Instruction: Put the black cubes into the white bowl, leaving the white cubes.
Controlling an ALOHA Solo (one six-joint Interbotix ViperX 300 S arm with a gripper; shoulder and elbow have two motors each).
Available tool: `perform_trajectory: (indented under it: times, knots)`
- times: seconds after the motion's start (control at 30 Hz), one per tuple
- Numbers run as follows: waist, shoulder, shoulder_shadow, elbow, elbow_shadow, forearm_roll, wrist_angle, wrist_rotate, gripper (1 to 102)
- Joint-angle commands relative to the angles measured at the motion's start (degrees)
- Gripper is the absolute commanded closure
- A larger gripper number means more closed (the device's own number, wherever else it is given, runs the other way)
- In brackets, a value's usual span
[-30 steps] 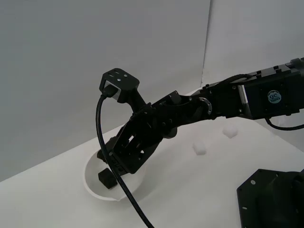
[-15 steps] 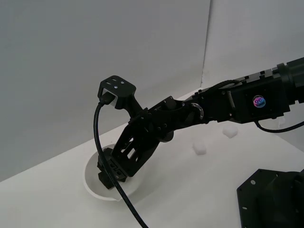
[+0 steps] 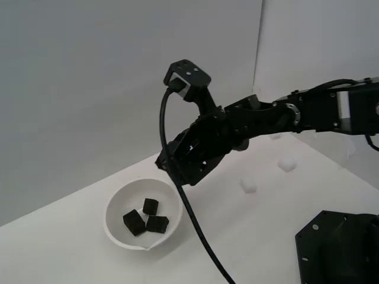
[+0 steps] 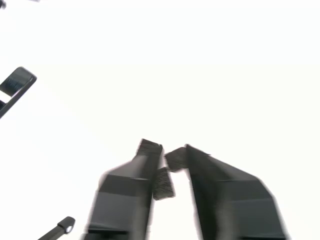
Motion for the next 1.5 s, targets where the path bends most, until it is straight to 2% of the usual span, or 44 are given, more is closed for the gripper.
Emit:
perform_trajectory:
  times: [0.0,0.07,0.17,0.3,0.47,0.6,0.77,0.97,1.07,1.47]
  knots:
    - [2.3,5.2,5.5,1.8,1.5,0.5,0.5,0.6,100]
    - [5.0,8.0,8.3,3.3,3.2,1.2,1.4,0.9,100]
    - [9.9,11.3,11.5,4.9,4.8,1.9,5.2,1.4,100]
    - [15.3,15.6,15.9,6.7,6.5,4.7,8.7,2.7,100]
    - [19.9,21.3,21.5,9.2,9.1,8.4,11.2,2.7,100]
    - [21.8,26.3,26.4,11.4,11.4,9.1,11.5,2.7,100]
    - [23.2,31.6,31.9,12.0,12.0,10.5,12.3,2.8,100]
    - [27.4,37.0,37.4,12.8,12.9,13.0,16.4,2.7,100]
    - [29.4,40.3,40.7,14.4,14.3,13.4,17.2,2.7,100]
    - [30.9,52.8,53.3,15.8,15.6,13.6,18.8,2.7,100]
